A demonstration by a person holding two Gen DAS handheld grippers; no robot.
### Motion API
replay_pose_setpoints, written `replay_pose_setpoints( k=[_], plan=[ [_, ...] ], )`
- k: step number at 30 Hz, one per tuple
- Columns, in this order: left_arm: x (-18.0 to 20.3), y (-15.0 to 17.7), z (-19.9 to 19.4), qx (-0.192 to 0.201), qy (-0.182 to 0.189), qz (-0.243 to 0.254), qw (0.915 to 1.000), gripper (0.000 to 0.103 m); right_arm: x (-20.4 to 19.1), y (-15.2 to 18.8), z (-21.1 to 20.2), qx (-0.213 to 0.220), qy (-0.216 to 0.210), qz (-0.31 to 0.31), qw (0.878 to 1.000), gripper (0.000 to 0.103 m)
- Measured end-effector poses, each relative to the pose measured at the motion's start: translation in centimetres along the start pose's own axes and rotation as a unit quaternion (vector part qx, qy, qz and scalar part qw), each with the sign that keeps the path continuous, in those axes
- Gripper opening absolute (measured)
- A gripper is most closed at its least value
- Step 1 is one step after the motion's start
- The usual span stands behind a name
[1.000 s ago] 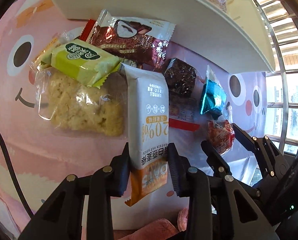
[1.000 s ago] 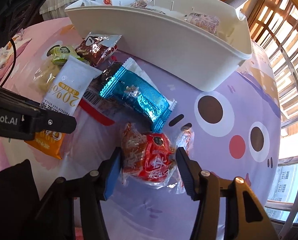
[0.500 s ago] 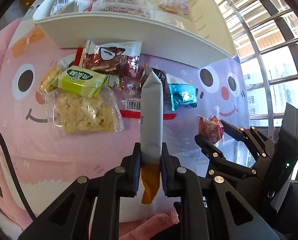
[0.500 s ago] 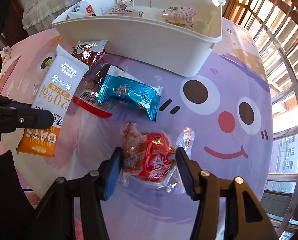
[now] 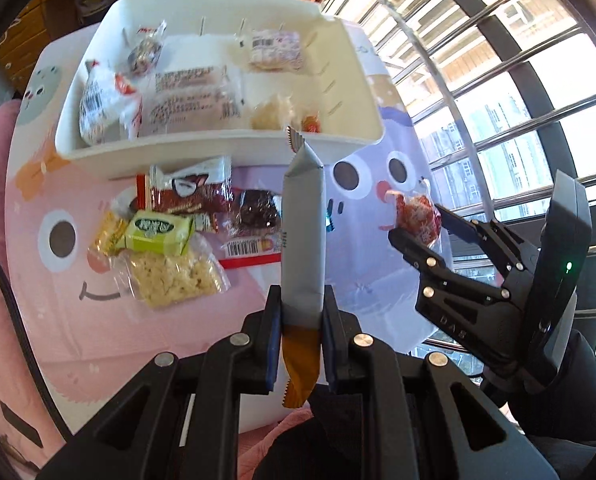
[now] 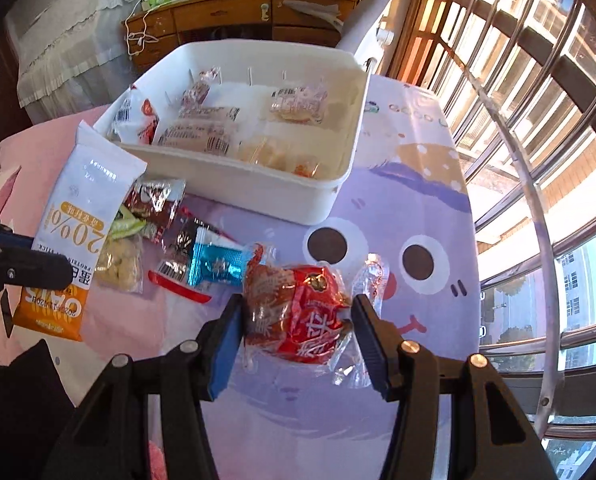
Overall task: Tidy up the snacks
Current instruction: 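Carry the OATS bag over the basket with the left tool while the right tool carries the red snack, then open both tools to release the OATS bag and red snack into the basket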
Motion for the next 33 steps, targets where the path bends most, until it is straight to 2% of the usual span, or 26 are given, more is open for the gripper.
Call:
replay_pose_setpoints(
  k=[10, 18, 28, 33],
  plan=[
    [0.6, -3.7, -5.6, 0.035, -0.009, 0.043, 0.9984, 0.015, 0.7, -6.2, -4.8, 0.072, 0.031, 0.004, 0.997, 0.055],
    [-0.4, -8.3, -8.5, 0.067, -0.024, 0.059, 0.9957, 0.015, -0.1, -9.9, -5.9, 0.099, 0.028, 0.004, 0.995, 0.055],
    [-2.6, -13.6, -8.2, 0.105, -0.049, 0.078, 0.9902, 0.016, -1.0, -14.5, -4.9, 0.114, 0.002, 0.019, 0.993, 0.055],
    [-3.2, -15.5, -7.6, 0.134, -0.042, 0.077, 0.9871, 0.016, -0.8, -15.9, -4.2, 0.114, -0.018, 0.038, 0.993, 0.055]
  ],
)
Point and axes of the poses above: each gripper's, at about its wrist camera, not at the fingertips, and z roughly the way its jaws point, x to its right, y to its underside, the point moved 7 cm from there along z, roughly the way its jaws point, and after that the axes turned 10 degrees about -x, right-handed, at the moved point
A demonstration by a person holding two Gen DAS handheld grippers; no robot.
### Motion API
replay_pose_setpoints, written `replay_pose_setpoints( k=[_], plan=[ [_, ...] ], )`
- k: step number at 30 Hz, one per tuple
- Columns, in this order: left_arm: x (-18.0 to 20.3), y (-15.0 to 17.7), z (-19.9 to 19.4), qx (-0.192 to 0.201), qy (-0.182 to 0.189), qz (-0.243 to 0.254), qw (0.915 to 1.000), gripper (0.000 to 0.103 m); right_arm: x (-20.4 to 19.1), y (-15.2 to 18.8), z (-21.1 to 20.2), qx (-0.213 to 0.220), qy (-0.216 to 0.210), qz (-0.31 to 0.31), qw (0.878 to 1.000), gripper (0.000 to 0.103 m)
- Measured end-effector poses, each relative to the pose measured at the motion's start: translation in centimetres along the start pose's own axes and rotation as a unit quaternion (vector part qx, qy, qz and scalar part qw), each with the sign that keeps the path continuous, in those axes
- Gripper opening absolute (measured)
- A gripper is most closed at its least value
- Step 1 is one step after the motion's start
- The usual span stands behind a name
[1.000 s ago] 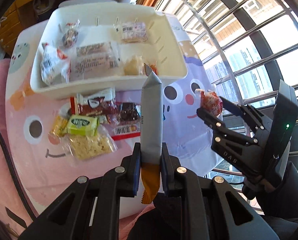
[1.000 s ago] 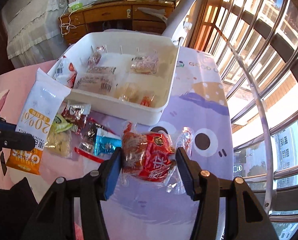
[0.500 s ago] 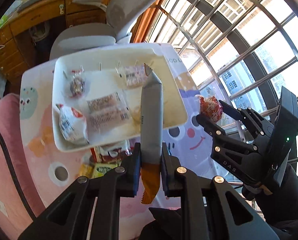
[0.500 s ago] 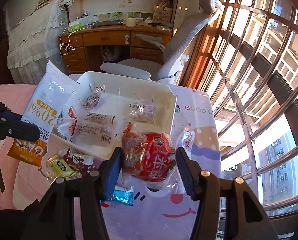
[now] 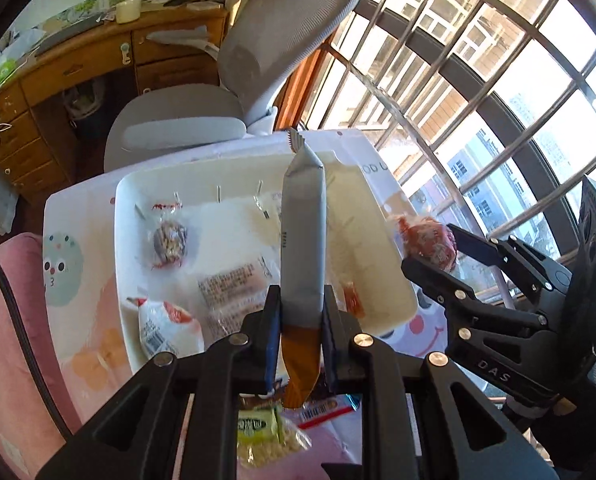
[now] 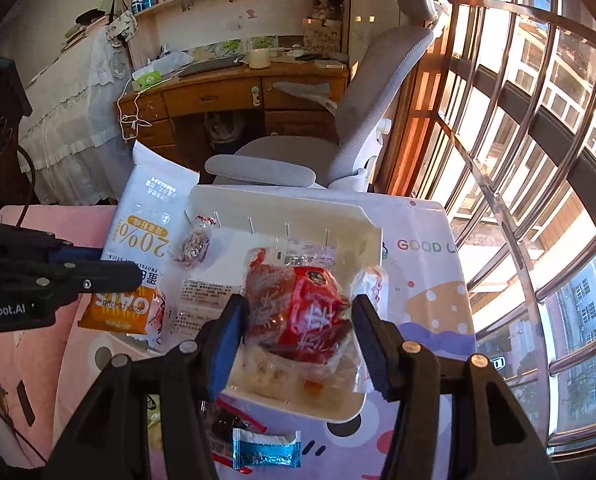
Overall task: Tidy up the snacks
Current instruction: 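Open both tools to release the OATS bag and red snack into the basket, then withdraw both tools from the basket toward the remaining snacks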
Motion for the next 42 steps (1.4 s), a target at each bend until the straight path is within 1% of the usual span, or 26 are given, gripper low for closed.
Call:
replay_pose_setpoints(
  k=[1, 2, 3, 4, 5, 7, 8, 14, 18, 24, 28, 32, 37, 42],
  plan=[
    [-0.2, -0.3, 0.1, 0.005, -0.007, 0.001, 1.0, 0.02, 0.1, -0.1, 0.2, -0.002, -0.002, 0.004, 1.0, 0.057],
    [-0.3, -0.5, 0.3, 0.009, -0.016, 0.001, 0.9998, 0.029, 0.1, -0.3, 0.4, -0.002, -0.002, 0.008, 1.0, 0.057],
    [-0.5, -0.7, 0.5, 0.009, -0.024, -0.001, 0.9997, 0.035, 0.2, -0.4, 0.6, -0.004, -0.005, 0.01, 1.0, 0.057],
    [-0.7, -0.8, 0.7, 0.006, -0.031, -0.004, 0.9995, 0.045, 0.3, -0.4, 0.8, -0.008, -0.01, 0.013, 1.0, 0.057],
    [-0.9, -0.8, 0.9, 0.002, -0.033, -0.007, 0.9994, 0.048, 0.3, -0.4, 1.0, -0.013, -0.015, 0.014, 1.0, 0.057],
    [-1.2, -0.7, 1.3, -0.008, -0.033, -0.014, 0.9993, 0.051, 0.5, -0.3, 1.3, -0.02, -0.014, 0.015, 1.0, 0.057],
    [-1.4, -0.5, 1.4, -0.012, -0.034, -0.018, 0.9992, 0.054, 0.5, -0.2, 1.4, -0.023, -0.014, 0.017, 1.0, 0.057],
    [-2.1, 0.8, 1.1, -0.016, -0.046, -0.039, 0.9981, 0.062, 0.9, 0.8, 1.1, -0.031, -0.023, 0.031, 0.999, 0.057],
    [-2.2, 2.1, 0.3, -0.014, -0.05, -0.053, 0.9973, 0.064, 0.9, 1.6, 0.4, -0.032, -0.026, 0.032, 0.999, 0.058],
    [-1.9, 4.7, -1.3, -0.004, -0.056, -0.074, 0.9957, 0.069, 1.1, 3.3, -1.2, -0.028, -0.036, 0.034, 0.998, 0.063],
    [-1.6, 7.0, -2.2, 0.003, -0.06, -0.095, 0.9937, 0.074, 1.3, 4.7, -2.2, -0.027, -0.046, 0.034, 0.998, 0.067],
    [-1.4, 9.4, -2.8, 0.008, -0.064, -0.115, 0.9912, 0.075, 1.6, 6.1, -2.9, -0.03, -0.057, 0.032, 0.997, 0.07],
    [-1.0, 12.7, -3.1, 0.01, -0.07, -0.148, 0.9864, 0.079, 1.9, 8.1, -3.0, -0.046, -0.075, 0.031, 0.996, 0.073],
    [-0.9, 15.9, -2.1, -0.01, -0.084, -0.171, 0.9816, 0.084, 2.1, 10.1, -2.1, -0.069, -0.09, 0.037, 0.993, 0.075]
  ],
)
Point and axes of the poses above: each gripper's, at about its wrist camera, not at the fingertips, and z roughly the way its jaws point, x to its right, y to its underside, the point moved 7 cm from there along z, roughly the way its jaws point, and after that the axes turned 10 degrees about -x, right-handed, at the moved point
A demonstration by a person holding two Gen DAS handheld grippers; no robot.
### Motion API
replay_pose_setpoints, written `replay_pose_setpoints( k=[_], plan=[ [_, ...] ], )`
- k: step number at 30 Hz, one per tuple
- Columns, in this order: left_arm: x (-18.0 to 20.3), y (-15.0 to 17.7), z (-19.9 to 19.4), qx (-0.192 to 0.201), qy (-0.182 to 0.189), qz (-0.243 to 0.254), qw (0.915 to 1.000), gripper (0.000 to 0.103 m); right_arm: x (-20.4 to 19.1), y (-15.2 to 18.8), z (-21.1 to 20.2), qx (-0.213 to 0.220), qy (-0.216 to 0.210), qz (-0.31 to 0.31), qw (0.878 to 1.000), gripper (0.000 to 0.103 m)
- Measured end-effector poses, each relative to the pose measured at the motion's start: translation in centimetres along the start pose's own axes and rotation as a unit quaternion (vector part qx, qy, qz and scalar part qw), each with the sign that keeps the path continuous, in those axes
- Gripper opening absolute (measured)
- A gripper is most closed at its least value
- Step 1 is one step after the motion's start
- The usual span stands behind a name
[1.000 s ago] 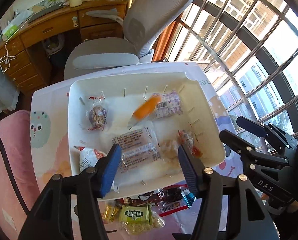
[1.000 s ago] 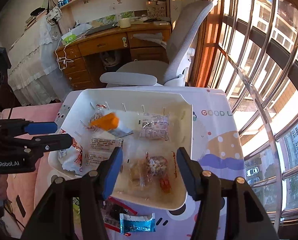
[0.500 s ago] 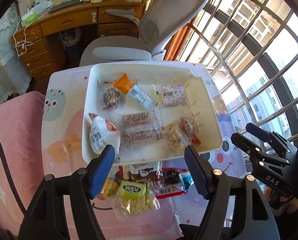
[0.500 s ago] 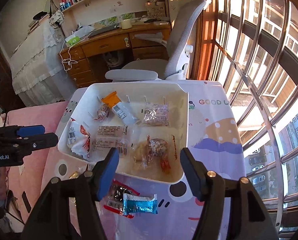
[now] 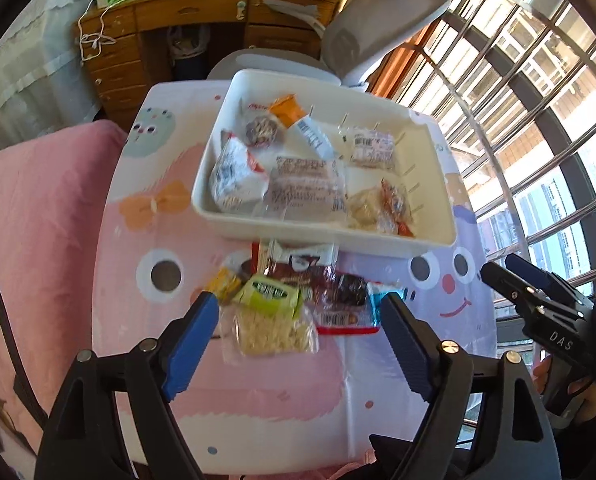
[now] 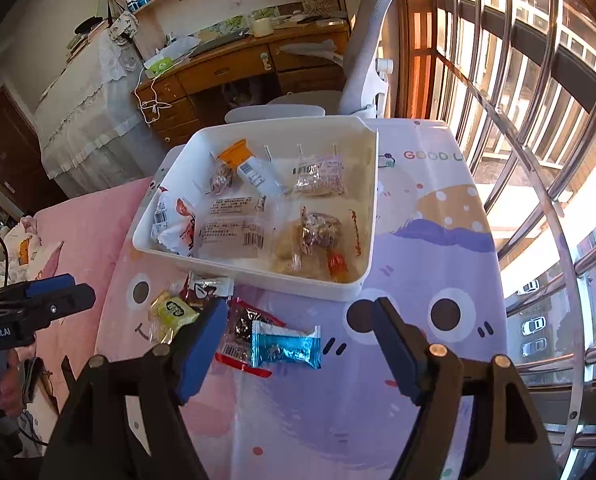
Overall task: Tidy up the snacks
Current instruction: 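Withdraw both tools from the basket toward the remaining snacks, then grasp the clear rice cracker bag with the left tool while the right tool grasps the blue foil pack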
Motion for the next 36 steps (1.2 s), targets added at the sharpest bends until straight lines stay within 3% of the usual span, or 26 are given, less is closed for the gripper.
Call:
replay_pose_setpoints(
  k=[2, 11, 18, 27, 36],
  plan=[
    [-0.3, 1.0, 0.5, -0.011, -0.011, -0.004, 0.9999, 0.089, 0.2, 0.7, 0.5, -0.011, -0.011, 0.009, 1.0, 0.075],
    [-1.1, 4.6, 3.3, -0.056, -0.056, -0.031, 0.9964, 0.089, 1.5, 2.7, 2.2, -0.054, -0.037, 0.058, 0.996, 0.075],
    [-1.2, 5.6, 5.4, -0.083, -0.086, -0.031, 0.9923, 0.089, 2.9, 3.9, 3.5, -0.096, -0.069, 0.126, 0.985, 0.075],
    [-1.3, 5.4, 8.1, -0.088, -0.057, -0.021, 0.9942, 0.089, 4.1, 5.1, 5.5, -0.145, -0.096, 0.214, 0.961, 0.075],
    [-3.2, 4.5, 11.6, -0.128, -0.025, -0.037, 0.9907, 0.089, 4.3, 4.9, 8.2, -0.191, -0.095, 0.284, 0.935, 0.075]
  ],
)
Point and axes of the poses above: each gripper's, at about its wrist camera, not at the fingertips, and z roughly the way its jaws point, x to its right, y to its underside, the point moved 7 cm from there along z, roughly the way its jaws point, and after that the axes turned 10 degrees about -x, right-handed, at the moved point
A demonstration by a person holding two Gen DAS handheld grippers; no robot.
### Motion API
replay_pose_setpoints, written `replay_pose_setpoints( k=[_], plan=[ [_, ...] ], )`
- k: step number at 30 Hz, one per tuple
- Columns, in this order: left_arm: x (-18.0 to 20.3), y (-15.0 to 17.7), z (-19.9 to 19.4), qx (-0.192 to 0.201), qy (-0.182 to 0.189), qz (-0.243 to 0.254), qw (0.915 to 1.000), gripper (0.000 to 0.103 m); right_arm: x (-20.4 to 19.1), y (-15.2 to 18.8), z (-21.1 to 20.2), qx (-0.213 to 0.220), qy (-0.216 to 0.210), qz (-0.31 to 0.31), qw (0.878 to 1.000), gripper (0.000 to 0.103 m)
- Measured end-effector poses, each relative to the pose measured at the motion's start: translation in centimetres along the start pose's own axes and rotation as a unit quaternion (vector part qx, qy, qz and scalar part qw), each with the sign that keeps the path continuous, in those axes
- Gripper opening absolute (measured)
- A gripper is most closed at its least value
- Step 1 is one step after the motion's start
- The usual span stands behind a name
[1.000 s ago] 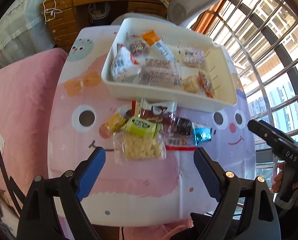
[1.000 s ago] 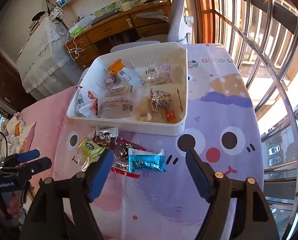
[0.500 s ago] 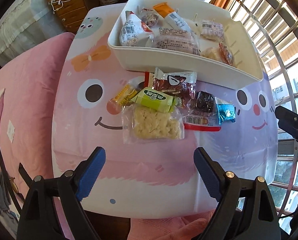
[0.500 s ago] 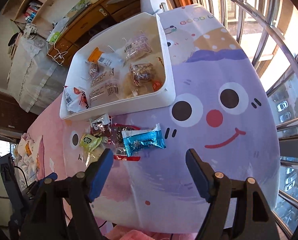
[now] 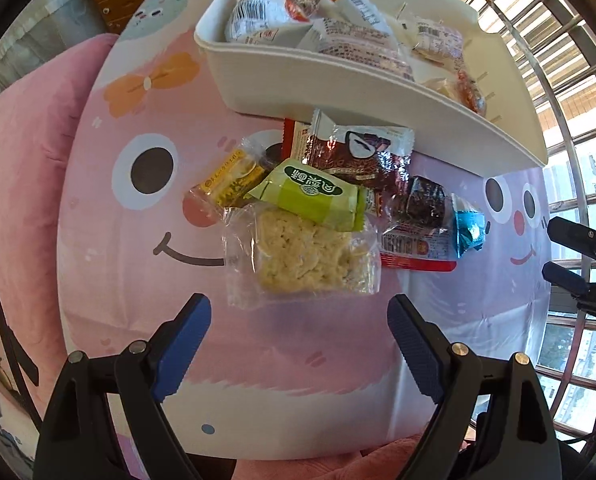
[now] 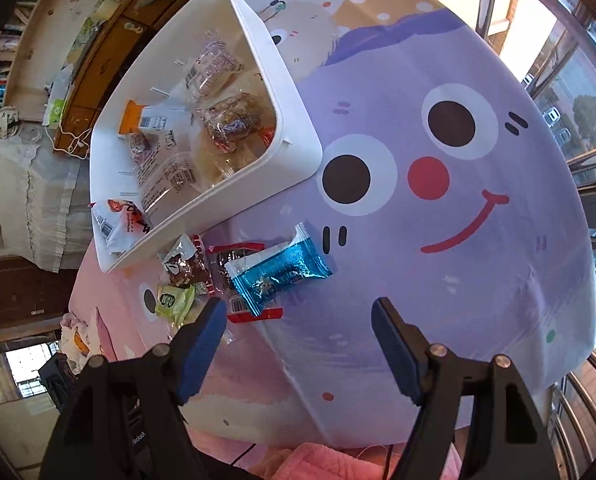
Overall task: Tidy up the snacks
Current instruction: 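Grasp the clear rice cracker bag with the left tool while the right tool grasps the blue foil pack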
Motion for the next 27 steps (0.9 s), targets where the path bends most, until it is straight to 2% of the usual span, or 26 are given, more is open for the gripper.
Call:
replay_pose_setpoints(
  k=[2, 4, 9, 15, 21, 27],
  plan=[
    [-0.3, -0.5, 0.9, -0.015, 0.005, -0.001, 0.9999, 0.089, 0.1, -0.3, 0.7, -0.01, -0.002, 0.021, 1.0, 0.075],
    [-0.7, -0.9, 1.8, -0.03, 0.012, -0.006, 0.9995, 0.089, 0.6, -0.4, 1.6, -0.021, 0.018, 0.047, 0.998, 0.075],
    [-0.8, -1.8, 4.1, -0.064, 0.037, -0.013, 0.9972, 0.089, 1.6, -0.8, 3.5, -0.048, -0.005, 0.12, 0.992, 0.075],
    [-1.0, -2.8, 5.7, -0.083, 0.043, -0.017, 0.9955, 0.093, 2.8, -1.0, 5.0, -0.061, -0.009, 0.189, 0.98, 0.075],
    [-0.9, -4.3, 6.8, -0.09, 0.063, -0.013, 0.9939, 0.102, 2.9, -1.2, 5.9, -0.057, -0.012, 0.216, 0.975, 0.075],
    [0.0, -4.9, 7.2, -0.091, 0.049, -0.004, 0.9946, 0.103, 2.5, -1.3, 6.6, -0.056, -0.001, 0.217, 0.974, 0.075]
  ],
)
Point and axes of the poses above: each gripper's, at about its wrist camera, not at the fingertips, and z roughly the way its jaws point, x to its right, y to its underside, the point moved 7 cm from there along z, roughly the way its jaws point, and after that the axes turned 10 degrees about -x, right-handed, at the moved point
